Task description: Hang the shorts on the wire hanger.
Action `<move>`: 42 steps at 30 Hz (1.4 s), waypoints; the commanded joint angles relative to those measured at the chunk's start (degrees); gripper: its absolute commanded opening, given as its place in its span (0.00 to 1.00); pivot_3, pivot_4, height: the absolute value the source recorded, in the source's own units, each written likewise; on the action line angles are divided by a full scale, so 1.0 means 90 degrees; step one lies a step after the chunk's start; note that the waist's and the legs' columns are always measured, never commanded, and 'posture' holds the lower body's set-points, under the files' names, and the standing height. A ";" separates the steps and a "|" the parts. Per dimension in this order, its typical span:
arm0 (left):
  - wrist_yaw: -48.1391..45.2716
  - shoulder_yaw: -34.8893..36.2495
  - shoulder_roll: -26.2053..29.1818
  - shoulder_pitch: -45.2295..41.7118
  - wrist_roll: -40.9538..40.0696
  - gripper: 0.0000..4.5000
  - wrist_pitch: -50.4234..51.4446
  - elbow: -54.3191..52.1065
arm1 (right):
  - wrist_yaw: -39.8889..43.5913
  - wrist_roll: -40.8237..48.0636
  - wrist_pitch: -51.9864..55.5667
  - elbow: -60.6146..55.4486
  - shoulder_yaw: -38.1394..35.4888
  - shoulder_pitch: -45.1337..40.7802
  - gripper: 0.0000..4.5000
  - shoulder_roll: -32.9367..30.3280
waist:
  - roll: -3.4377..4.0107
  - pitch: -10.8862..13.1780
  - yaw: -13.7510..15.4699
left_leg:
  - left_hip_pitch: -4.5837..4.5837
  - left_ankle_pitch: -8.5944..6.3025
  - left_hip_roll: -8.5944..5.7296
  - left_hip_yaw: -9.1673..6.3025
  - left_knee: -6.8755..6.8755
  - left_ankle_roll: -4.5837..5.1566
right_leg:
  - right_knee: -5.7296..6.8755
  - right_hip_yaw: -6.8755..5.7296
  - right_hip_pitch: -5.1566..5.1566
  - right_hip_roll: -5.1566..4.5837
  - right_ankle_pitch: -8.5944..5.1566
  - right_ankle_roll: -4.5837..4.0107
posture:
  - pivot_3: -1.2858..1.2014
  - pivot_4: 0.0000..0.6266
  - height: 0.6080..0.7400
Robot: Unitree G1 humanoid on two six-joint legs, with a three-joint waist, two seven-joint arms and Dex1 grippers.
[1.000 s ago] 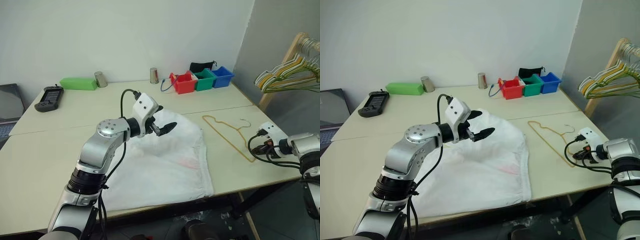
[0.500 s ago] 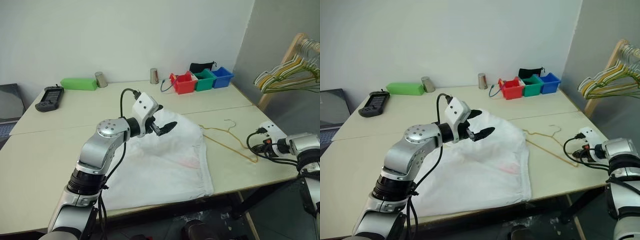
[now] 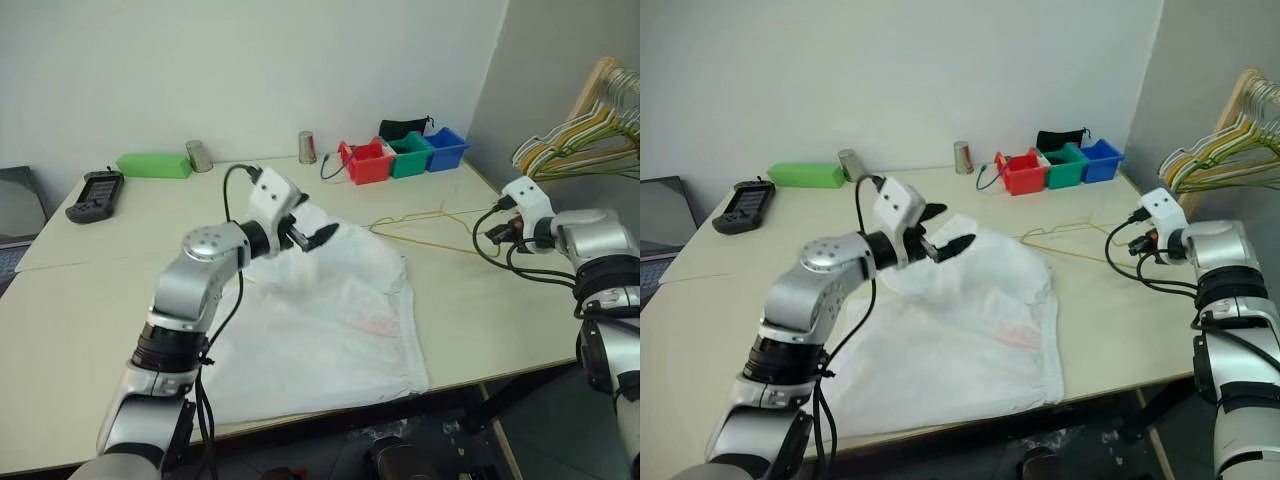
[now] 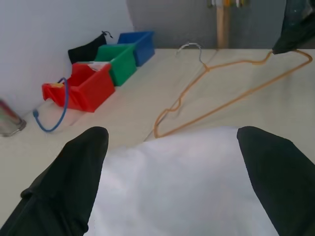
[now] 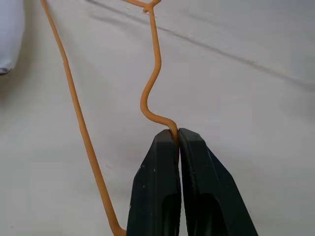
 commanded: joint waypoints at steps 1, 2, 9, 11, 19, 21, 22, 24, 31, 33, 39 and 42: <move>-0.0073 0.0311 0.0217 -0.0300 0.0082 1.00 -0.0378 0.0296 | -0.0489 -0.0210 -0.0639 -0.0596 -0.0011 -0.0058 0.01 -0.0164 | 0.0001 -0.0001 -0.0001 | 0.0000 0.0000 0.0000 -0.0001 -0.0001 0.0000 | 0.0001 -0.0002 0.0000 0.0000 0.0000 0.0000 | 0.48 0.00 1.00; -0.0091 0.0328 0.0242 -0.0329 0.0083 1.00 -0.0419 0.0356 | -0.0641 -0.0263 -0.0799 -0.0611 -0.0022 -0.0048 0.01 -0.0181 | 0.0001 -0.0001 0.0000 | 0.0000 0.0000 0.0000 -0.0002 -0.0001 0.0000 | 0.0000 -0.0003 0.0000 0.0000 0.0000 0.0000 | 0.48 0.00 1.00; -0.0264 0.0427 0.0289 -0.0476 -0.0010 1.00 -0.0510 0.0623 | -0.1267 -0.0601 -0.2578 -0.0946 0.0046 -0.0012 0.01 -0.0376 | 0.0000 0.0000 0.0038 | -0.0006 0.0000 -0.0002 0.0000 0.0000 0.0000 | -0.0005 -0.0001 -0.0001 -0.0003 0.0000 0.0000 | 0.48 0.00 1.00; -0.0377 0.0548 0.0321 -0.0598 -0.0139 1.00 -0.0483 0.0803 | -0.1293 -0.0683 -0.3182 -0.1011 0.0105 0.0008 0.01 -0.0458 | 0.0000 0.0000 0.0045 | -0.0010 0.0000 -0.0002 0.0002 -0.0002 0.0000 | -0.0003 0.0001 -0.0009 -0.0002 0.0000 0.0000 | 0.48 0.01 1.00; -0.1352 0.0868 0.0626 -0.1377 -0.0589 1.00 -0.0578 0.2007 | -0.1614 -0.0972 -0.5764 -0.1053 0.0255 0.0271 0.01 -0.0804 | -0.0001 0.0000 -0.0051 | -0.0008 0.0000 0.0000 0.0004 -0.0002 0.0000 | -0.0002 0.0001 -0.0009 -0.0001 0.0000 0.0000 | 0.48 0.01 1.00; -0.1553 0.0987 0.0574 -0.1677 -0.0747 1.00 -0.0583 0.2393 | -0.1646 -0.0929 -0.6182 -0.1177 0.0238 0.0365 0.01 -0.0780 | -0.0002 0.0000 -0.0057 | -0.0008 0.0000 -0.0001 0.0004 0.0000 0.0000 | -0.0002 0.0002 -0.0008 -0.0002 0.0000 0.0000 | 0.48 0.01 1.00; -0.1643 0.1040 0.0549 -0.1794 -0.0809 1.00 -0.0578 0.2542 | -0.1648 -0.0922 -0.6344 -0.1232 0.0238 0.0405 0.01 -0.0771 | -0.0002 0.0000 -0.0057 | -0.0008 0.0000 -0.0001 0.0004 0.0001 0.0000 | -0.0002 0.0002 -0.0007 -0.0002 0.0000 0.0000 | 0.48 0.01 1.00; -0.2089 0.1061 0.0536 -0.2050 -0.0959 1.00 -0.0503 0.2999 | -0.1686 -0.0903 -0.6544 -0.1523 0.0238 0.0501 0.01 -0.0673 | -0.0002 0.0001 -0.0062 | -0.0008 0.0000 -0.0001 0.0004 0.0002 0.0000 | -0.0001 0.0003 -0.0007 -0.0002 0.0000 0.0000 | 0.47 0.01 1.00; -0.3428 0.0389 0.0691 -0.2497 -0.0300 1.00 -0.1465 0.4401 | -0.1507 -0.0700 -0.6501 -0.2671 0.0185 0.0749 0.01 -0.0386 | -0.0001 0.0000 -0.0100 | -0.0002 0.0001 0.0000 0.0001 0.0000 0.0001 | 0.0016 0.0001 -0.0010 0.0001 -0.0001 -0.0001 | 0.46 0.00 1.00; -0.3520 0.0191 0.0686 -0.2621 0.0056 1.00 -0.2057 0.4804 | -0.1489 -0.0656 -0.6491 -0.2899 0.0167 0.0779 0.01 -0.0367 | -0.0002 0.0000 -0.0096 | -0.0004 0.0001 0.0000 0.0001 0.0005 0.0001 | 0.0018 0.0001 -0.0009 0.0001 -0.0001 -0.0001 | 0.46 0.00 1.00; -0.3599 -0.0140 0.0636 -0.3076 0.0805 1.00 -0.3355 0.5950 | -0.1345 -0.0557 -0.6475 -0.3345 0.0171 0.0894 0.01 -0.0357 | -0.0005 0.0001 -0.0079 | -0.0007 0.0001 -0.0001 0.0002 0.0007 0.0001 | 0.0014 0.0003 -0.0009 0.0000 -0.0001 -0.0001 | 0.46 0.00 1.00; -0.3972 -0.0358 0.0646 -0.3153 0.1090 1.00 -0.3624 0.6231 | -0.1322 -0.0546 -0.6425 -0.3461 0.0151 0.0900 0.01 -0.0328 | -0.0004 0.0001 -0.0086 | -0.0008 0.0001 -0.0001 0.0003 0.0005 0.0001 | 0.0012 0.0003 -0.0011 0.0000 -0.0001 -0.0001 | 0.45 0.00 1.00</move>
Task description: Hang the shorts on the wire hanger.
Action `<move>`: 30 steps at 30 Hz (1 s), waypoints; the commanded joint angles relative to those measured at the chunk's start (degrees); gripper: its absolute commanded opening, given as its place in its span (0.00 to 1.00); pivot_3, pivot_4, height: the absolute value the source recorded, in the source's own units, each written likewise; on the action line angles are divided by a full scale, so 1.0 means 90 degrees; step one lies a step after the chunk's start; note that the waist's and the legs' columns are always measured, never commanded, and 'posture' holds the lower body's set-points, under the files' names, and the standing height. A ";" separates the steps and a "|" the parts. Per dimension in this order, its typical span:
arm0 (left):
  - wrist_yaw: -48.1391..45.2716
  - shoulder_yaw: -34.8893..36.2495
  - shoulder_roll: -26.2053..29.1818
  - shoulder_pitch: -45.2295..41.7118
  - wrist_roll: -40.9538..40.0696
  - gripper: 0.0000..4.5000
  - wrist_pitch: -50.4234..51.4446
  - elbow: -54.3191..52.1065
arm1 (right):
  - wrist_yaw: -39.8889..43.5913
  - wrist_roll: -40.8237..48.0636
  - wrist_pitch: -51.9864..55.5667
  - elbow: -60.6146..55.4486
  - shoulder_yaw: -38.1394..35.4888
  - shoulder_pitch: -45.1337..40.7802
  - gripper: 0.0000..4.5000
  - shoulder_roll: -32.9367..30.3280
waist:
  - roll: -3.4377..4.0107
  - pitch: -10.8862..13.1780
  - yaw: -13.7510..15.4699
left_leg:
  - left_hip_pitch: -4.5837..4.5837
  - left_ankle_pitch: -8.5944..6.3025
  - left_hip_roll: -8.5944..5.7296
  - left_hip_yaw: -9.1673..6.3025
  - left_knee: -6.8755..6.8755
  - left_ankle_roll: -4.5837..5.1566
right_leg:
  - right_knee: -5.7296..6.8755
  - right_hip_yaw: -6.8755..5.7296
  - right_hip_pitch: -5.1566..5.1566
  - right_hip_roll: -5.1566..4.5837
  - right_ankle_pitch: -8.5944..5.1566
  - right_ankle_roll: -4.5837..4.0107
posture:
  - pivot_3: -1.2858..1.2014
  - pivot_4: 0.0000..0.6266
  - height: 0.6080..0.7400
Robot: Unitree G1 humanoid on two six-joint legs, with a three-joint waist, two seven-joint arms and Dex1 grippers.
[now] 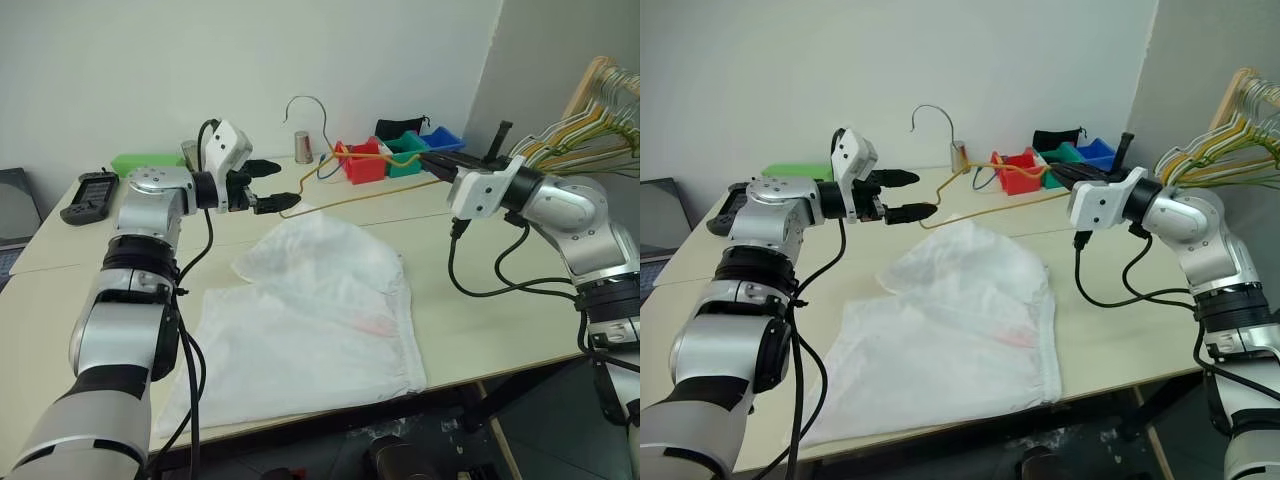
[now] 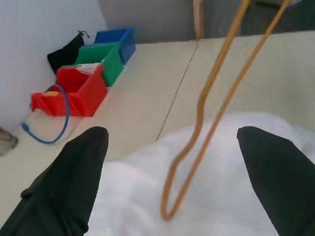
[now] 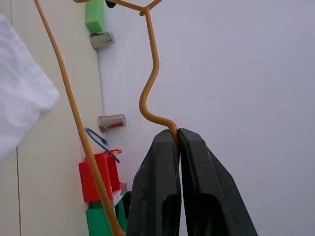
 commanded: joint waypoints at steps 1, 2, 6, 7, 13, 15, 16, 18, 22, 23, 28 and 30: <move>-0.0488 -0.0327 0.0112 -0.0159 0.0448 1.00 -0.0461 0.0222 | -0.0028 0.0200 0.0031 -0.0331 -0.0208 -0.0090 0.01 -0.0005 | 0.0000 0.0000 -0.0016 | 0.0000 0.0000 0.0000 0.0000 0.0000 0.0000 | 0.0000 0.0000 0.0000 0.0000 0.0000 0.0000 | 0.45 0.00 1.00; -0.0743 -0.0484 0.0168 -0.0093 0.0594 1.00 -0.0506 0.0225 | -0.0050 0.0191 0.0039 -0.0345 -0.0220 -0.0107 0.01 0.0003 | 0.0000 0.0000 -0.0026 | 0.0000 0.0000 0.0000 0.0001 0.0000 0.0000 | 0.0001 0.0001 -0.0001 0.0000 0.0000 0.0000 | 0.45 0.00 1.00; -0.0901 -0.0607 0.0199 -0.0121 0.0833 1.00 -0.0666 0.0436 | -0.0125 0.0125 -0.0013 -0.0297 -0.0223 -0.0174 0.01 0.0020 | 0.0000 0.0000 -0.0099 | 0.0000 0.0000 0.0000 0.0001 0.0001 0.0000 | 0.0007 0.0001 -0.0003 0.0000 0.0000 0.0000 | 0.45 0.00 1.00; -0.0852 -0.0600 0.0180 -0.0143 0.0881 1.00 -0.0744 0.0499 | -0.0141 0.0117 -0.0024 -0.0301 -0.0223 -0.0188 0.01 0.0029 | 0.0000 0.0000 -0.0122 | 0.0000 0.0000 0.0000 0.0001 0.0001 0.0000 | 0.0007 0.0001 -0.0003 0.0000 0.0000 0.0000 | 0.45 0.00 1.00; -0.0688 -0.0538 0.0081 -0.0187 0.1065 0.89 -0.1014 0.0702 | -0.0304 0.0040 -0.0227 -0.0306 -0.0231 -0.0270 0.00 0.0079 | 0.0000 0.0000 -0.0175 | -0.0001 0.0000 0.0001 0.0001 0.0001 0.0001 | 0.0008 0.0002 -0.0005 0.0000 0.0000 0.0000 | 0.45 0.00 1.00; -0.0691 -0.0511 0.0073 -0.0191 0.1077 0.79 -0.1039 0.0725 | -0.0374 -0.0004 -0.0294 -0.0281 -0.0226 -0.0307 0.00 0.0095 | 0.0000 0.0000 -0.0175 | -0.0001 0.0000 0.0002 0.0001 0.0000 0.0001 | 0.0008 0.0002 -0.0006 0.0000 0.0000 0.0000 | 0.45 0.00 1.00; -0.0697 -0.0504 0.0073 -0.0191 0.1080 0.75 -0.1048 0.0729 | -0.0404 -0.0021 -0.0322 -0.0274 -0.0226 -0.0324 0.00 0.0103 | 0.0000 0.0000 -0.0175 | -0.0001 0.0000 0.0001 0.0001 0.0000 0.0001 | 0.0009 0.0001 -0.0006 0.0000 0.0000 0.0000 | 0.45 0.00 1.00; -0.0686 -0.0486 0.0069 -0.0196 0.1087 0.66 -0.1066 0.0749 | -0.0450 -0.0052 -0.0374 -0.0255 -0.0212 -0.0348 0.00 0.0113 | 0.0000 0.0000 -0.0176 | -0.0001 0.0000 0.0001 0.0001 0.0001 0.0001 | 0.0008 0.0002 -0.0006 0.0000 0.0000 0.0000 | 0.45 0.00 1.00; -0.0589 -0.0433 0.0036 -0.0219 0.1078 0.52 -0.1129 0.0770 | -0.0485 -0.0099 -0.0456 -0.0199 -0.0159 -0.0381 0.00 0.0133 | 0.0000 0.0000 -0.0168 | -0.0001 0.0000 0.0001 0.0001 0.0001 0.0001 | 0.0010 0.0002 -0.0005 0.0000 0.0000 0.0000 | 0.46 0.00 1.00; -0.0573 -0.0427 0.0032 -0.0224 0.1077 0.45 -0.1142 0.0777 | -0.0492 -0.0109 -0.0462 -0.0183 -0.0153 -0.0391 0.00 0.0141 | 0.0000 0.0000 -0.0168 | -0.0001 0.0000 0.0001 0.0001 0.0001 0.0001 | 0.0010 0.0002 -0.0005 0.0000 0.0000 0.0000 | 0.46 0.00 1.00; -0.0511 -0.0378 0.0014 -0.0238 0.1056 0.21 -0.1174 0.0775 | -0.0517 -0.0150 -0.0500 -0.0106 -0.0111 -0.0411 0.00 0.0167 | 0.0000 0.0000 -0.0164 | 0.0000 0.0000 0.0001 0.0000 0.0001 0.0001 | 0.0011 0.0002 -0.0005 0.0000 0.0000 0.0000 | 0.46 0.00 1.00; -0.0518 -0.0369 0.0014 -0.0233 0.1049 0.12 -0.1177 0.0758 | -0.0515 -0.0166 -0.0521 -0.0079 -0.0096 -0.0415 0.00 0.0173 | 0.0000 0.0000 -0.0162 | 0.0000 0.0000 0.0001 0.0001 0.0001 0.0001 | 0.0011 0.0002 -0.0005 0.0000 0.0000 0.0000 | 0.46 0.00 1.00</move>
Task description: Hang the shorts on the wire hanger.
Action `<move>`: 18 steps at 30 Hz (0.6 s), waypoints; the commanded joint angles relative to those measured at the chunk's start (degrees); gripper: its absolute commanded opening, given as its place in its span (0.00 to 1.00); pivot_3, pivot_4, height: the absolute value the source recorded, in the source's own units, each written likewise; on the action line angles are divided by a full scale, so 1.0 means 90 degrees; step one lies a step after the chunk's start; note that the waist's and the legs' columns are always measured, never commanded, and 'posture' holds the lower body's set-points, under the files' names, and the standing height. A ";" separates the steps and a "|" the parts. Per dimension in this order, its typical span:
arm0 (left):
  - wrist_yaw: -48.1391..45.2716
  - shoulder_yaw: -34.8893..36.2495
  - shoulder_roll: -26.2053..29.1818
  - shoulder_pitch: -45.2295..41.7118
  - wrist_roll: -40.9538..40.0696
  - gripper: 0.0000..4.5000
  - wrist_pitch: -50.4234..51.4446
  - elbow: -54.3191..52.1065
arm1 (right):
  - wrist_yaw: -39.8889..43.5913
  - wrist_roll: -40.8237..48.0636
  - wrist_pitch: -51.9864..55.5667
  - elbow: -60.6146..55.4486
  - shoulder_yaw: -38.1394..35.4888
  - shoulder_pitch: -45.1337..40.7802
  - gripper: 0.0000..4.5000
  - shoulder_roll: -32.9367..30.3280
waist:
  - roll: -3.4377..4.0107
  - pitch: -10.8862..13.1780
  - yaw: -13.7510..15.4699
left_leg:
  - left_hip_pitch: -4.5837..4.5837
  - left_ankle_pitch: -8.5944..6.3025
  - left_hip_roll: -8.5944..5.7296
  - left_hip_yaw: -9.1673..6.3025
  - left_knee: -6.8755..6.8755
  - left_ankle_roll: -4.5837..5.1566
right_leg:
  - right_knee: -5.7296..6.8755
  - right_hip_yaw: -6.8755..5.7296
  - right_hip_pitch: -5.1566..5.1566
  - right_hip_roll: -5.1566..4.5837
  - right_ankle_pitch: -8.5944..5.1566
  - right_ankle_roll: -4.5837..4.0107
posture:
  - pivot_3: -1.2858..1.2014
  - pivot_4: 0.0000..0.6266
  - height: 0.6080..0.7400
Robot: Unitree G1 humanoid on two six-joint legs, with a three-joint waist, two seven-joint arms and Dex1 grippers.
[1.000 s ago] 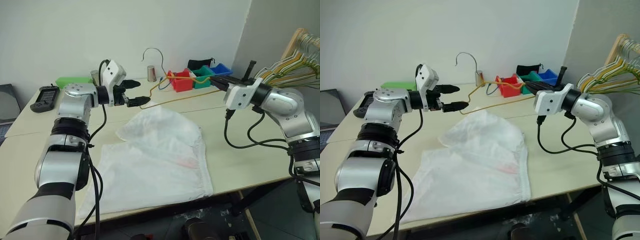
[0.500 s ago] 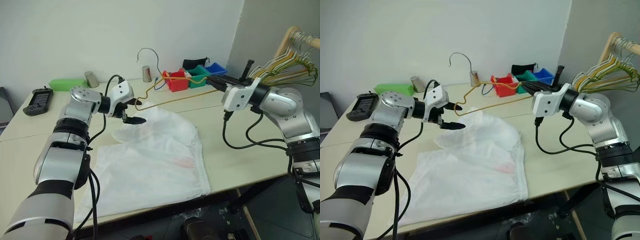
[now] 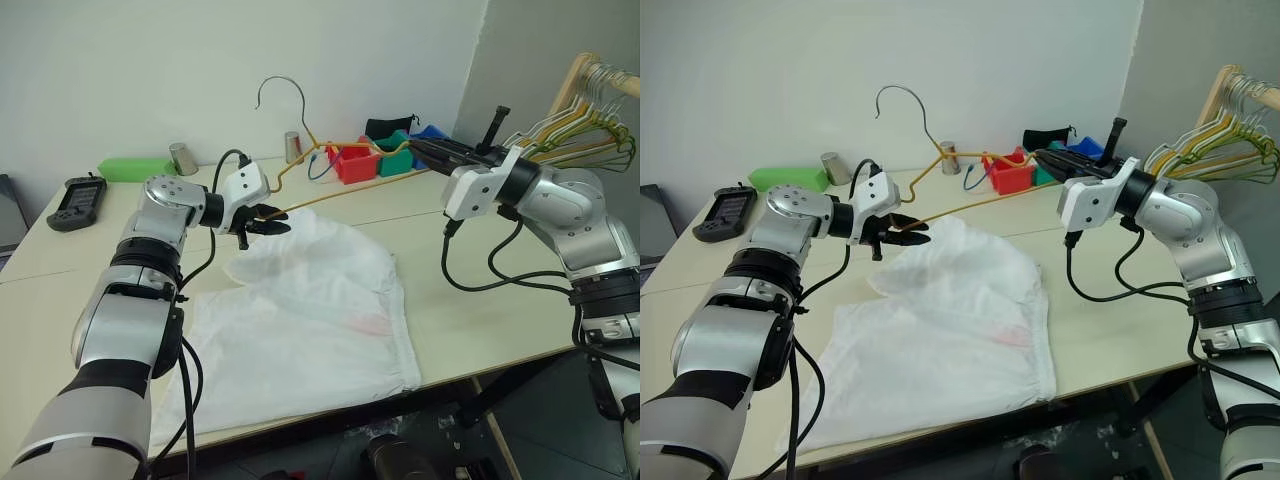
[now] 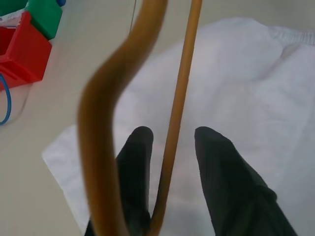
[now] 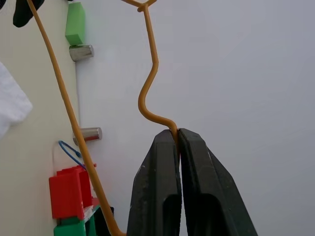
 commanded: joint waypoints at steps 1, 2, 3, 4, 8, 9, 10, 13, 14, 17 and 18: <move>0.0033 0.0171 0.0030 -0.0226 -0.0066 0.06 -0.0113 -0.0066 | -0.0116 -0.0001 -0.0091 -0.0027 -0.0090 -0.0195 0.00 0.0040 | 0.0000 0.0000 0.0001 | 0.0000 0.0000 0.0000 0.0000 0.0000 0.0000 | 0.0000 0.0000 0.0000 0.0000 0.0000 0.0000 | 0.46 0.00 1.00; 0.0025 0.0179 0.0031 -0.0223 -0.0068 0.04 -0.0113 -0.0074 | -0.0118 -0.0015 -0.0102 -0.0006 -0.0085 -0.0198 0.00 0.0046 | 0.0000 0.0000 0.0004 | 0.0000 0.0000 0.0000 0.0000 0.0000 0.0000 | 0.0000 0.0000 0.0000 0.0000 0.0000 0.0000 | 0.46 0.00 1.00; 0.0017 0.0186 0.0033 -0.0219 -0.0069 0.02 -0.0117 -0.0083 | -0.0119 -0.0026 -0.0109 0.0013 -0.0081 -0.0201 0.00 0.0050 | 0.0000 0.0000 0.0008 | 0.0000 0.0000 0.0000 0.0000 0.0000 0.0000 | 0.0001 0.0000 0.0000 0.0000 0.0000 0.0000 | 0.46 0.00 1.00; 0.0013 0.0192 0.0033 -0.0221 -0.0069 0.02 -0.0125 -0.0082 | -0.0122 -0.0036 -0.0112 0.0036 -0.0076 -0.0210 0.00 0.0054 | 0.0000 0.0000 0.0010 | 0.0000 0.0000 0.0000 0.0000 0.0000 0.0000 | 0.0001 0.0000 0.0000 0.0000 0.0000 0.0000 | 0.46 0.00 1.00; 0.0135 0.0203 0.0023 -0.0238 -0.0031 0.02 -0.0197 -0.0063 | -0.0110 -0.0059 -0.0069 0.0106 -0.0059 -0.0232 0.00 0.0071 | 0.0000 0.0000 0.0010 | 0.0000 0.0000 0.0000 0.0000 0.0000 0.0000 | 0.0002 0.0000 0.0000 0.0000 0.0000 0.0000 | 0.46 0.00 1.00; 0.0204 0.0199 0.0014 -0.0245 -0.0010 0.02 -0.0196 -0.0056 | -0.0091 -0.0065 -0.0056 0.0119 -0.0047 -0.0230 0.00 0.0072 | 0.0000 0.0000 0.0010 | 0.0001 0.0000 0.0000 0.0000 0.0000 0.0000 | 0.0003 0.0000 0.0000 0.0000 0.0000 0.0000 | 0.46 0.00 1.00; 0.0286 0.0183 0.0011 -0.0243 0.0027 0.02 -0.0193 -0.0057 | -0.0024 -0.0067 0.0027 0.0117 -0.0018 -0.0205 0.00 0.0072 | 0.0000 0.0000 0.0011 | 0.0001 0.0000 0.0000 0.0000 0.0001 0.0000 | 0.0003 0.0000 0.0000 0.0000 0.0000 0.0000 | 0.46 0.00 1.00; 0.0448 0.0134 0.0007 -0.0225 0.0130 0.02 -0.0256 -0.0069 | 0.0137 -0.0069 0.0231 0.0110 0.0039 -0.0159 0.00 0.0073 | 0.0000 0.0000 0.0012 | 0.0000 0.0000 0.0000 -0.0001 0.0002 0.0000 | 0.0003 0.0001 0.0000 0.0000 0.0000 0.0000 | 0.46 0.00 1.00; 0.0610 0.0119 -0.0005 -0.0224 0.0201 0.02 -0.0297 -0.0061 | 0.0229 -0.0067 0.0351 0.0117 0.0066 -0.0146 0.00 0.0067 | 0.0000 0.0000 0.0012 | 0.0000 0.0000 0.0000 -0.0001 0.0002 0.0000 | 0.0004 0.0001 0.0000 0.0000 0.0000 0.0000 | 0.46 0.00 1.00; 0.1172 0.0057 -0.0011 -0.0151 0.0458 0.00 -0.0527 -0.0058 | 0.0852 0.0188 0.0997 -0.0052 0.0164 -0.0007 0.16 0.0017 | -0.0001 -0.0001 0.0012 | 0.0001 0.0000 0.0000 -0.0001 0.0003 0.0001 | 0.0005 0.0001 0.0001 0.0000 0.0000 0.0000 | 0.46 0.00 1.00; 0.1395 0.0014 0.0001 -0.0107 0.0567 0.00 -0.0667 -0.0058 | 0.1042 0.0248 0.1158 -0.0139 0.0184 0.0040 0.20 -0.0034 | -0.0001 -0.0001 0.0015 | 0.0001 0.0000 0.0001 -0.0002 0.0004 0.0001 | 0.0006 0.0001 0.0001 0.0000 0.0001 0.0001 | 0.46 0.00 1.00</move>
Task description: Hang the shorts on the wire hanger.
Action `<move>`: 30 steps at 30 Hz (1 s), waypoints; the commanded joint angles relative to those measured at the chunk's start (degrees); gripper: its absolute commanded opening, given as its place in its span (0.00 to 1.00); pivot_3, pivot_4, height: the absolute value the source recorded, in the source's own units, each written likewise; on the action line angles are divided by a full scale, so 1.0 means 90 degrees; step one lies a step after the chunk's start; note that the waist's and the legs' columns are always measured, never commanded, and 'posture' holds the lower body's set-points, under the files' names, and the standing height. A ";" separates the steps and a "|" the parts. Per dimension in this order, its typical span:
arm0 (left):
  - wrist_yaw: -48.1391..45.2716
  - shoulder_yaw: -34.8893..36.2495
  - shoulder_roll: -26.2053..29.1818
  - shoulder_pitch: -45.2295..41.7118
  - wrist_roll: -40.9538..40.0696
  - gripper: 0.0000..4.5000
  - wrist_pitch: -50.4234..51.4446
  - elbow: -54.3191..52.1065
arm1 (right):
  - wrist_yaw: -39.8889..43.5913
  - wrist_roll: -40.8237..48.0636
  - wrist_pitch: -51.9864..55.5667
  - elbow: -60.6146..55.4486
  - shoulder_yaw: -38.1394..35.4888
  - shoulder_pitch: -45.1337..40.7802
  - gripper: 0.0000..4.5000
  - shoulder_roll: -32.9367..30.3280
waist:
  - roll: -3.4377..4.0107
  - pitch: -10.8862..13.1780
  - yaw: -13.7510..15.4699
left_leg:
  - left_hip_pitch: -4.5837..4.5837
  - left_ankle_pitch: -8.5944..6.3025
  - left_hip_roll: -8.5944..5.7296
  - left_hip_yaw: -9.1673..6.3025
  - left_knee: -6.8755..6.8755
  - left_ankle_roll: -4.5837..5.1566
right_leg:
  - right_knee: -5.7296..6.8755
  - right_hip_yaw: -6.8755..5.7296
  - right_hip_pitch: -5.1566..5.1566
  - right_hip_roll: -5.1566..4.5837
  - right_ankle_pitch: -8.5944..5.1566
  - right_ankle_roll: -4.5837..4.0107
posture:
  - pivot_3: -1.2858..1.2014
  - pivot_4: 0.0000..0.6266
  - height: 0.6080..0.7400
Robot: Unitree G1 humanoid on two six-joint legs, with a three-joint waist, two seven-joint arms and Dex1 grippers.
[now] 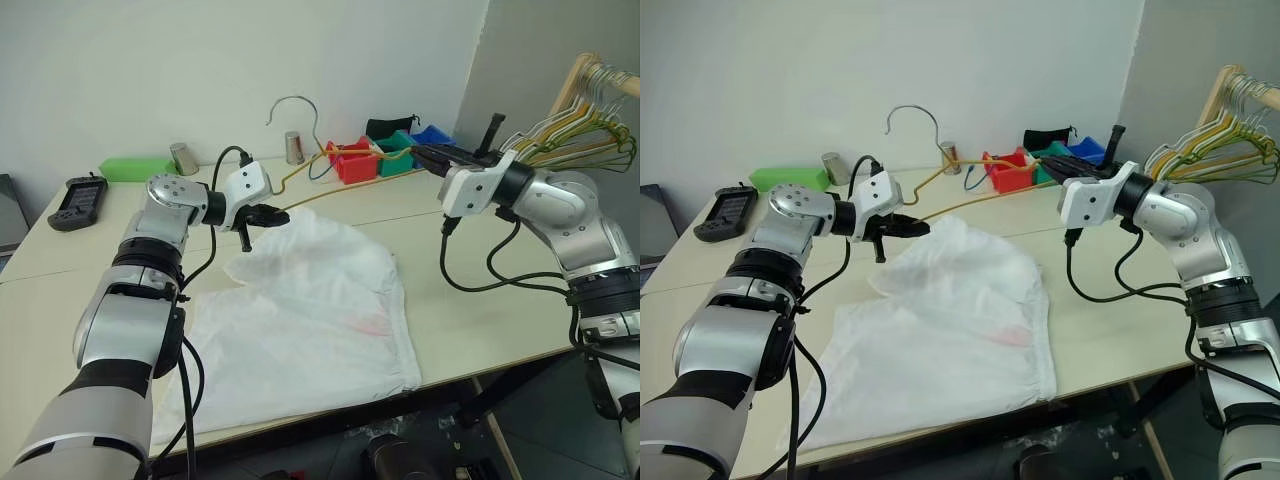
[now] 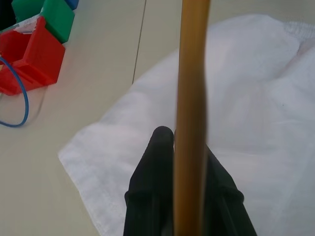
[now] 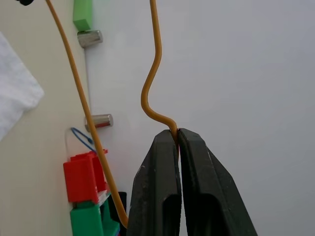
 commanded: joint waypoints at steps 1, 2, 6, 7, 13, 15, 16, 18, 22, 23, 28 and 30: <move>0.0801 -0.0030 0.0066 -0.0081 0.0288 0.00 -0.0464 -0.0053 | 0.0658 0.0327 0.0597 -0.0425 0.0019 0.0085 0.27 -0.0128 | 0.0000 0.0000 0.0010 | 0.0001 0.0000 0.0000 0.0000 0.0000 0.0000 | 0.0001 0.0000 0.0000 0.0000 0.0000 0.0000 | 0.46 0.00 1.00; 0.1269 -0.0104 0.0085 -0.0042 0.0489 0.00 -0.0668 -0.0013 | 0.0938 0.0463 0.0830 -0.0593 0.0017 0.0186 0.32 -0.0228 | 0.0000 0.0000 0.0017 | 0.0000 0.0000 0.0000 -0.0001 0.0000 0.0000 | 0.0000 0.0000 0.0000 0.0000 0.0000 0.0000 | 0.46 0.00 1.00; 0.2167 -0.0206 0.0091 0.0037 0.0846 0.00 -0.1087 0.0092 | 0.1468 0.0788 0.1641 -0.1104 -0.0093 0.0464 0.54 -0.0408 | 0.0000 0.0000 0.0056 | 0.0000 0.0000 0.0000 -0.0002 0.0000 0.0000 | -0.0001 -0.0001 0.0000 -0.0001 0.0000 0.0001 | 0.46 0.00 1.00; 0.2216 -0.0264 0.0108 0.0073 0.0926 0.00 -0.1235 0.0075 | 0.1507 0.0864 0.1914 -0.1207 -0.0140 0.0498 0.59 -0.0389 | 0.0000 0.0000 0.0055 | 0.0000 0.0000 0.0000 -0.0001 0.0000 0.0000 | 0.0000 -0.0001 0.0000 0.0000 0.0000 0.0001 | 0.46 0.00 1.00; 0.2969 -0.0782 0.0189 0.0525 0.1673 0.00 -0.2037 -0.0455 | 0.1347 0.0883 0.3580 -0.1550 -0.0252 0.0184 0.92 -0.0149 | 0.0001 -0.0001 0.0056 | 0.0006 0.0001 0.0002 0.0001 0.0004 0.0000 | 0.0014 -0.0001 0.0000 0.0000 0.0000 0.0001 | 0.46 0.00 1.00; 0.3021 -0.0859 0.0164 0.0665 0.1736 0.00 -0.2155 -0.0643 | 0.1334 0.0768 0.3680 -0.1542 -0.0181 0.0202 1.00 -0.0154 | 0.0001 -0.0001 0.0079 | 0.0005 0.0001 0.0002 -0.0001 0.0005 0.0000 | 0.0015 -0.0003 -0.0001 0.0000 0.0001 0.0001 | 0.46 0.00 1.00; 0.3056 -0.0865 0.0146 0.0723 0.1743 0.00 -0.2164 -0.0726 | 0.1310 0.0718 0.3700 -0.1530 -0.0154 0.0208 1.00 -0.0162 | 0.0001 -0.0001 0.0102 | 0.0004 0.0001 0.0003 -0.0001 0.0005 0.0000 | 0.0014 -0.0005 -0.0002 0.0000 0.0001 0.0001 | 0.46 0.00 1.00; 0.3107 -0.0841 0.0092 0.0870 0.1701 0.00 -0.2157 -0.1027 | 0.1309 0.0547 0.3653 -0.1400 -0.0033 0.0246 1.00 -0.0214 | 0.0001 -0.0001 0.0144 | -0.0003 0.0001 0.0002 0.0001 0.0004 0.0000 | 0.0011 -0.0004 -0.0008 0.0000 0.0000 0.0001 | 0.46 0.00 1.00; 0.3106 -0.0777 0.0072 0.1081 0.1616 0.00 -0.1983 -0.1543 | 0.1754 0.0417 0.3528 -0.1229 0.0242 0.0369 1.00 -0.0365 | 0.0001 -0.0001 0.0177 | -0.0016 0.0000 0.0002 0.0003 0.0004 0.0000 | 0.0010 -0.0003 -0.0020 0.0000 0.0001 0.0001 | 0.46 0.00 1.00; 0.3117 -0.0787 0.0099 0.1108 0.1649 0.00 -0.1951 -0.1610 | 0.1814 0.0436 0.3524 -0.1214 0.0253 0.0368 1.00 -0.0370 | 0.0001 -0.0001 0.0176 | -0.0017 0.0000 0.0001 0.0003 0.0003 0.0000 | 0.0009 -0.0003 -0.0020 0.0000 0.0001 0.0001 | 0.46 0.00 1.00; 0.3129 -0.0826 0.0256 0.1215 0.1768 0.00 -0.1866 -0.1780 | 0.1919 0.0595 0.3724 -0.1179 0.0125 0.0264 1.00 -0.0282 | 0.0001 -0.0001 0.0169 | -0.0015 0.0001 0.0001 0.0003 0.0004 0.0000 | 0.0012 -0.0003 -0.0021 0.0000 0.0001 0.0001 | 0.47 0.01 1.00; 0.3196 -0.0866 0.0328 0.1233 0.1850 0.00 -0.1890 -0.1754 | 0.1964 0.0625 0.3764 -0.1200 0.0103 0.0231 1.00 -0.0280 | 0.0001 -0.0001 0.0169 | -0.0012 0.0001 0.0001 0.0003 0.0004 0.0000 | 0.0016 -0.0002 -0.0021 0.0000 0.0001 0.0001 | 0.47 0.01 1.00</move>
